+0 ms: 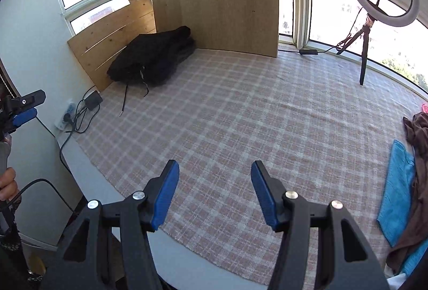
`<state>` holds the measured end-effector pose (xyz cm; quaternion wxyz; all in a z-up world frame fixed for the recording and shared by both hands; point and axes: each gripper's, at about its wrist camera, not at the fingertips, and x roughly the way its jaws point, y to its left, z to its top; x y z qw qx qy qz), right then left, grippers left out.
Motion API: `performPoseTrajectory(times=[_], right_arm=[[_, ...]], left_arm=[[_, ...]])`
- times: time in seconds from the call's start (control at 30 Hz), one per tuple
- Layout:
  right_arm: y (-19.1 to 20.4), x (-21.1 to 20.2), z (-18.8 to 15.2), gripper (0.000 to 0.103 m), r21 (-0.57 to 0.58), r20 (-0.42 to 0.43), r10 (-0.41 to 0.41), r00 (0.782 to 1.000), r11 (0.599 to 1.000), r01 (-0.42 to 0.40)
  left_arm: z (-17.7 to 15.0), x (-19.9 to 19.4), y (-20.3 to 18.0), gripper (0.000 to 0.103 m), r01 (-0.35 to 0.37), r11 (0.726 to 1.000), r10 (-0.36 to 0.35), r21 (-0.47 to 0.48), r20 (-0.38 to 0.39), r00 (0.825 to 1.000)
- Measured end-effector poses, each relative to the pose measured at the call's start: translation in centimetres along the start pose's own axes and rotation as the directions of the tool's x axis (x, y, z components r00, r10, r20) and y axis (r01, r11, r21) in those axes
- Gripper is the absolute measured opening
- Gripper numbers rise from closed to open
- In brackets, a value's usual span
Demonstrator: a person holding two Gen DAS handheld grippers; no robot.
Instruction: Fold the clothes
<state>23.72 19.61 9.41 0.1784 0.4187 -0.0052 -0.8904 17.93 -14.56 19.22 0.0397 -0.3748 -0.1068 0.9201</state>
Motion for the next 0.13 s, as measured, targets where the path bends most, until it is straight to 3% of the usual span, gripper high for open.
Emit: performPoseTrajectory(times=[0.03,0.13], right_arm=[[-0.05,0.06,0.05,0.055,0.001,-0.001,0.001,1.0,1.0,-0.001],[-0.16,0.23,0.19,0.055,0.003,-0.002,0.004,1.0,1.0,-0.004]], left_arm=[[0.06,0.01,0.08,0.102,0.018,1.0,-0.018,-0.004,0.001,1.0],[0.17,0.27,-0.25,0.102,-0.015,1.0,0.015,0.015,0.001,1.0]])
